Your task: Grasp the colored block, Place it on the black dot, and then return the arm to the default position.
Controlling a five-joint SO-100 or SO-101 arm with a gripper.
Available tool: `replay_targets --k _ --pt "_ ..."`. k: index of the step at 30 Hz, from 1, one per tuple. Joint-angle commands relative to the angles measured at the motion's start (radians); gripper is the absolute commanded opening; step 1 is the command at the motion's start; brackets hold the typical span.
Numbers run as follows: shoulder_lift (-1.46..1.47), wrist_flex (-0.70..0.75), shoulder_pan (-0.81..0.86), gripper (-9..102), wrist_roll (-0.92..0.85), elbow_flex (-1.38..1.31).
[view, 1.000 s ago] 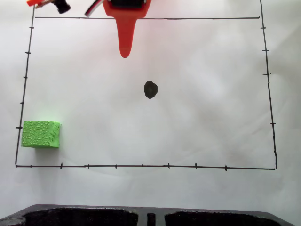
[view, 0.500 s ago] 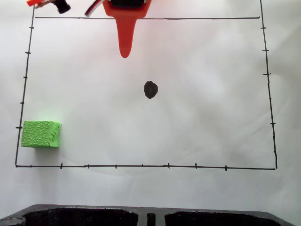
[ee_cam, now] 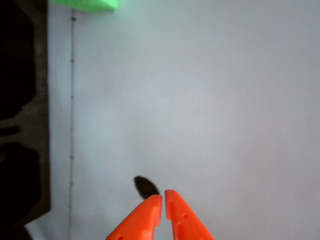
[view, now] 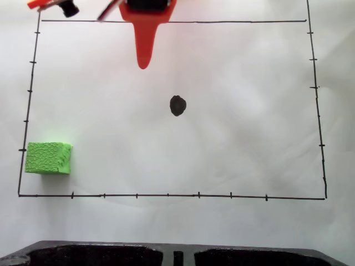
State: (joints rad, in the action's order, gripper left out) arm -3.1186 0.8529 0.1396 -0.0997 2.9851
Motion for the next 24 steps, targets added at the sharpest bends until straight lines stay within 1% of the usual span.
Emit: replay_targets --k 1,12,18,20,24 --pt "0.12 -0.014 0.029 0 -0.028 -0.129" --pt "0.488 -0.058 0.158 0 -0.144 -0.482" --pt "0.641 -0.13 0.255 8 -0.215 -0.589" --pt "0.704 -0.147 0.285 8 -0.227 -0.637" --pt "0.853 -0.144 0.336 10 -0.244 -0.772"
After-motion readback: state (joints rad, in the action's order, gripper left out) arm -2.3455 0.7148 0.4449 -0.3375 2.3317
